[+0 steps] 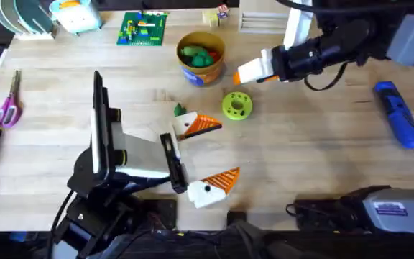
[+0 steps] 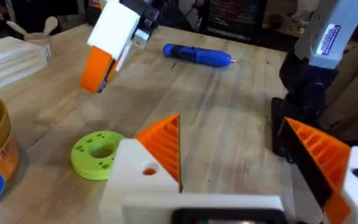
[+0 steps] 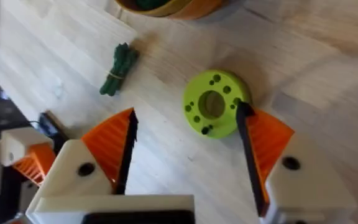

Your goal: Pick up the gripper from the table and insert it into the empty holder that is missing its gripper. Then pick up a screw, insert it into the mounting hole, and use the screwdriver to tighten it. Finally, clean up the table by picking up the vegetable and placing it into the bucket.

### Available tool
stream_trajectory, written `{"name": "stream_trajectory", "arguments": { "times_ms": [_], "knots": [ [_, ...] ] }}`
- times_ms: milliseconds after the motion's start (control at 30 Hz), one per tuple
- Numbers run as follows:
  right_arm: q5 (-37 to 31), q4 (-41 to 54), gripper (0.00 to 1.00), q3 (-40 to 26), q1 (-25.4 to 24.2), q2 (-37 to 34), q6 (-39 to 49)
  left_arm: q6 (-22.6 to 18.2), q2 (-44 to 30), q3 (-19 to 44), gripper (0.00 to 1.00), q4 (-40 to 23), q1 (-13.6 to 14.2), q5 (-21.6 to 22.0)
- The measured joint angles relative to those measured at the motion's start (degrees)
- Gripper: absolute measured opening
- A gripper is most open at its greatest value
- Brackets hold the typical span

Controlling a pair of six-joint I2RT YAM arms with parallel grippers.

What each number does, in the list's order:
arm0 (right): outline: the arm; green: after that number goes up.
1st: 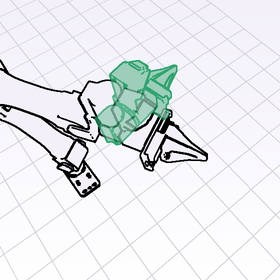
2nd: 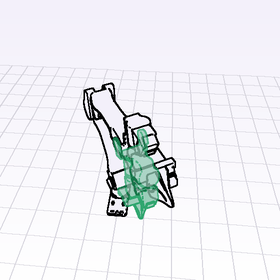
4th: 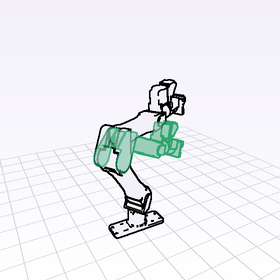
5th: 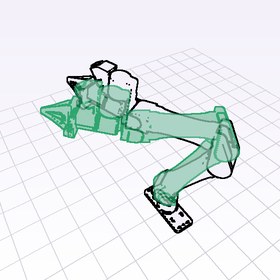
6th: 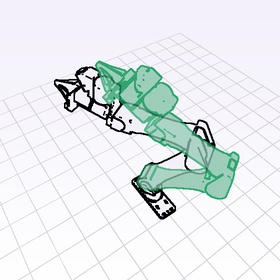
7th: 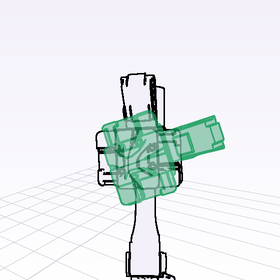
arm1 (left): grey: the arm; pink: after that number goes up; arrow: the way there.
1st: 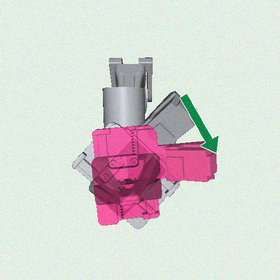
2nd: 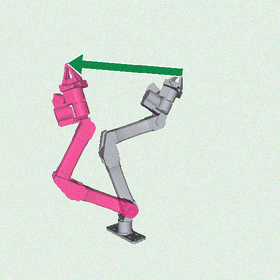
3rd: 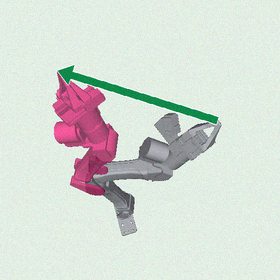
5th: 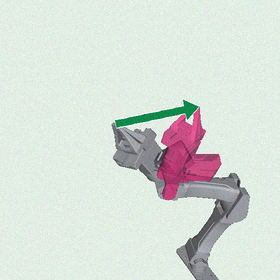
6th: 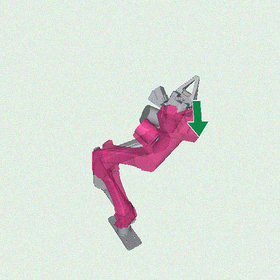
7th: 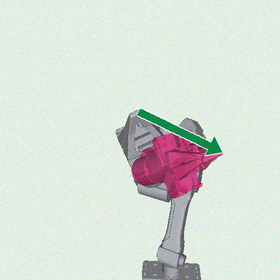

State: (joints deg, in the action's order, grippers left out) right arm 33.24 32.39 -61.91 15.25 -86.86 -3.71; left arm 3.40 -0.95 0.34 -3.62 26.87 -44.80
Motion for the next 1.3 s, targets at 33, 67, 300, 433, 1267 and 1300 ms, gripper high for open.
{"name": "stream_trajectory", "arguments": {
  "times_ms": [33,67,300,433,1267,1300],
  "knots": [
    [-1.59,1.59,0.905,-0.68,0.05,0.63,2.87,0.0,0.0,0.0,0.993,-0.02,0.0,-0.25],
    [-3.22,3.0,0.905,-1.22,0.14,1.24,5.63,0.0,0.0,0.0,0.993,-0.02,0.0,-0.45],
    [-15.25,12.55,0.907,-2.1,7.02,2.31,18.25,0.0,0.0,0.0,0.993,-0.04,0.0,-0.68],
    [-18.65,13.28,0.908,-2.1,12.46,2.29,22.11,0.0,0.0,0.0,0.993,-0.04,0.0,-0.7],
    [-22.51,10.39,0.596,-2.12,17.38,-6.34,24.76,0.0,0.0,0.0,0.993,-0.04,0.0,-0.7],
    [-23.15,10.31,0.583,-2.12,17.48,-7.04,24.75,0.0,0.0,0.0,0.993,-0.04,0.0,-0.7]
  ]
}}
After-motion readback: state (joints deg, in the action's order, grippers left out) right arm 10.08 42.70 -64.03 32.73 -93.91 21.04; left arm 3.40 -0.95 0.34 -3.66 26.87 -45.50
